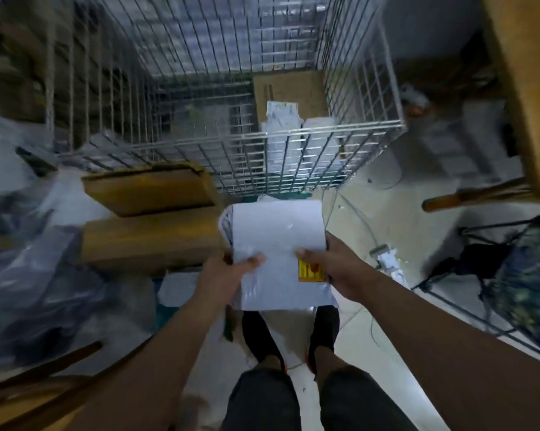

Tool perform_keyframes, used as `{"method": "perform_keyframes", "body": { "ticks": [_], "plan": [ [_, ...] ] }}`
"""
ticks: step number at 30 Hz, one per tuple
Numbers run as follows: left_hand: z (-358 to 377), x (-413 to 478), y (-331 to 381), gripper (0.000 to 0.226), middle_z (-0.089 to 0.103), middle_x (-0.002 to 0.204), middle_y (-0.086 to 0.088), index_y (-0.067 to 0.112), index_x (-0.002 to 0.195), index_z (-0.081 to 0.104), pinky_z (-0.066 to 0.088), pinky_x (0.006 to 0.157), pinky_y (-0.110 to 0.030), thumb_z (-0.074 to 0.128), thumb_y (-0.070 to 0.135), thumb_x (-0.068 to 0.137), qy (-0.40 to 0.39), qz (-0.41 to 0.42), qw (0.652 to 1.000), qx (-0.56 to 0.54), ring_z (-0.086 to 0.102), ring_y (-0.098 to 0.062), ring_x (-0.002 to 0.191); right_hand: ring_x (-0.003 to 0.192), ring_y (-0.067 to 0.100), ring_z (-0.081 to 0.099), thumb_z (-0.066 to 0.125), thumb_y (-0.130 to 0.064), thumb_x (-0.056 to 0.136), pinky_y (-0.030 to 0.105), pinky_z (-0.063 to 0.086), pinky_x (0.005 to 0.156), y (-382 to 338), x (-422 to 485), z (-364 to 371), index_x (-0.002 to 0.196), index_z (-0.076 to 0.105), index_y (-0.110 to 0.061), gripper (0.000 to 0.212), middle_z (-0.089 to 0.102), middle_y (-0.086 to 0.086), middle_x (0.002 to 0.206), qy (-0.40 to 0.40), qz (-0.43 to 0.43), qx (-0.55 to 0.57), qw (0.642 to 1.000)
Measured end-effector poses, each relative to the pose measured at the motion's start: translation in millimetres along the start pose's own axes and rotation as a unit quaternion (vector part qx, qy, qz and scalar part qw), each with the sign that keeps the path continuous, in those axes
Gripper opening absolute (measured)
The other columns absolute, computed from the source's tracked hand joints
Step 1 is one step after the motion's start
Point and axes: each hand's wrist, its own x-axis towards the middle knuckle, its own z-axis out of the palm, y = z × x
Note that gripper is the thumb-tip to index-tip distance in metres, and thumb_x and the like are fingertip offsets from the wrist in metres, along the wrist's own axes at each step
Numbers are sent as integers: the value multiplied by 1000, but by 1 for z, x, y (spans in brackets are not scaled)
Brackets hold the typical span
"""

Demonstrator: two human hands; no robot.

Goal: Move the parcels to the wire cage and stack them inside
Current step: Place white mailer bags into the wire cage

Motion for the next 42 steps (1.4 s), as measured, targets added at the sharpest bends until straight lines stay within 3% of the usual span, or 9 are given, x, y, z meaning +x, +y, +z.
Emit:
{"method": "perform_keyframes", "body": {
  "ticks": [7, 11, 13, 17, 23, 27, 32, 36, 42],
  "plan": [
    [-51, -63, 73, 44, 81, 100, 5, 24, 97, 76, 61, 69, -28, 90, 52, 67, 1, 141, 989, -46, 79, -17, 89, 117, 41, 70, 75, -10, 94, 57, 55, 103, -78, -44, 29, 133, 63, -11, 40, 76, 15, 122, -17, -52, 6, 998],
    [-71, -72, 100, 34, 45, 139, 2, 31, 94, 76, 43, 100, -31, 90, 52, 73, 49, 173, 984, -21, 55, -14, 117, 116, 38, 71, 75, -11, 95, 54, 56, 102, -109, -60, 39, 137, 62, -11, 44, 75, 15, 125, -37, -83, 15, 996],
    [-76, -71, 111, 53, 58, 139, -8, 20, 106, 78, 52, 104, -43, 91, 56, 69, 6, 178, 982, -54, 64, -24, 119, 115, 37, 72, 74, -11, 95, 53, 57, 100, -123, -63, 41, 137, 62, -13, 43, 75, 13, 125, -42, -94, 20, 995],
    [-78, -66, 136, 47, 80, 109, 2, 23, 111, 77, 61, 79, -39, 87, 52, 75, -46, 180, 978, -97, 78, -22, 100, 113, 34, 73, 74, -14, 95, 48, 60, 95, -151, -54, 42, 138, 61, -14, 45, 76, 11, 125, -37, -102, 24, 994],
    [-64, -13, 188, 47, 74, 110, 2, 25, 115, 60, 61, 73, -34, 88, 39, 80, 66, 169, 975, -129, 77, -12, 88, 103, 25, 76, 75, -15, 94, 47, 60, 96, -200, -6, 24, 137, 63, -16, 44, 77, 12, 119, 11, -113, 61, 992],
    [-49, 35, 228, 59, 68, 103, 16, 37, 117, 46, 57, 56, -19, 89, 45, 77, 88, 155, 974, -142, 74, 2, 77, 92, 22, 79, 77, -16, 94, 32, 62, 71, -240, 47, 5, 137, 63, -17, 45, 77, 13, 117, 46, -123, 43, 990],
    [-18, 83, 274, 102, 65, 116, 17, 35, 144, 33, 59, 71, -34, 89, 51, 60, 65, 106, 976, -179, 71, -8, 98, 98, 29, 77, 72, -20, 98, 45, 65, 77, -280, 119, -19, 135, 66, -23, 38, 78, 11, 111, 65, -100, 46, 992],
    [2, 117, 301, 73, 74, 125, 10, 28, 137, 61, 63, 83, -44, 86, 47, 71, 17, 99, 987, -128, 71, -22, 116, 103, 26, 73, 70, -28, 100, 49, 61, 93, -302, 176, -42, 142, 62, -24, 43, 76, 8, 118, 72, -75, 28, 994],
    [21, 185, 329, 52, 68, 136, -1, 21, 148, 56, 58, 99, -50, 72, 23, 98, 38, 75, 990, -112, 68, -25, 117, 111, 24, 74, 75, -32, 95, 50, 58, 101, -321, 250, -70, 141, 63, -18, 50, 76, 3, 122, 80, -71, 9, 994]
  ]
}}
